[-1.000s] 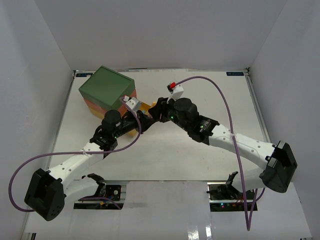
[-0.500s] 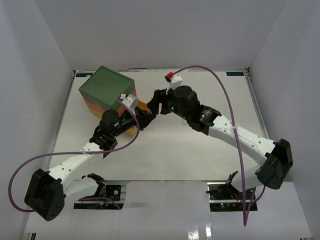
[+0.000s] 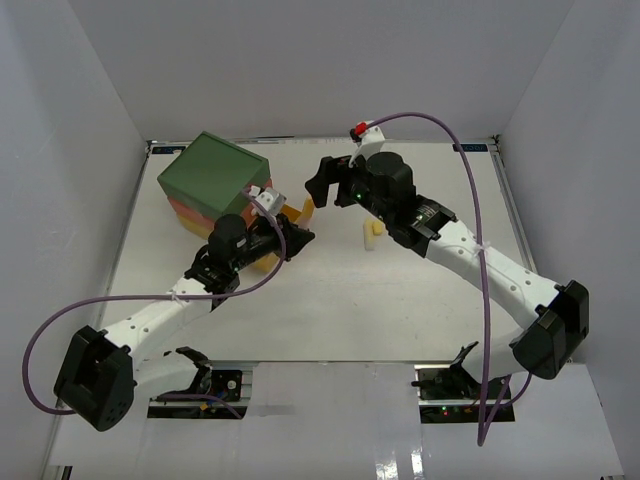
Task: Sort the stationery into containers
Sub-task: Close the pen cap on the pen, then place the pen in the drawer, then pick up the pen from the center of the board.
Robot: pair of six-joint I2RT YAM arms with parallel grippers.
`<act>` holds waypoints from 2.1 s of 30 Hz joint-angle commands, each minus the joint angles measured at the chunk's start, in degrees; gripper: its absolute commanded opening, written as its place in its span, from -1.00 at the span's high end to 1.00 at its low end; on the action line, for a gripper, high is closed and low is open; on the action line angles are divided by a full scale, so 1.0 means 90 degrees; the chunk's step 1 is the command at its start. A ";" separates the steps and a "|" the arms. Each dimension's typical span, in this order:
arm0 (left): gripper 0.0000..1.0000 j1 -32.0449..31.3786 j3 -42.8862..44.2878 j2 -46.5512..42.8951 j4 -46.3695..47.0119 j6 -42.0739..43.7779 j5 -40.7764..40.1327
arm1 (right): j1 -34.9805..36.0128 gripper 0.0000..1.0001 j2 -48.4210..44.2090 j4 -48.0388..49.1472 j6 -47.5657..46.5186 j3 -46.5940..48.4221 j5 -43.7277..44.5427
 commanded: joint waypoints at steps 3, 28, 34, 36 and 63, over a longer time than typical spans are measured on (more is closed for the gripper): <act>1.00 -0.0025 0.0625 0.0148 -0.0819 0.0138 -0.0418 | -0.0327 -0.95 -0.0858 0.0313 -0.0453 -0.0444 0.0166; 0.48 0.0785 0.3047 0.2716 -0.3691 0.2140 -0.3045 | -0.0895 -0.80 -0.3378 0.0333 -0.0824 -0.4187 0.1016; 0.11 0.0815 0.3135 0.3020 -0.3769 0.2160 -0.3095 | -0.0934 -0.80 -0.3281 0.0333 -0.0776 -0.4402 0.0996; -0.03 0.0815 0.3126 0.3000 -0.3769 0.2101 -0.3056 | -0.0953 -0.80 -0.3184 0.0314 -0.0727 -0.4412 0.0967; -0.96 0.0815 0.1944 0.0247 -0.3046 0.0372 -0.0897 | -0.1002 -0.51 0.1025 -0.0282 0.0015 -0.2557 0.1455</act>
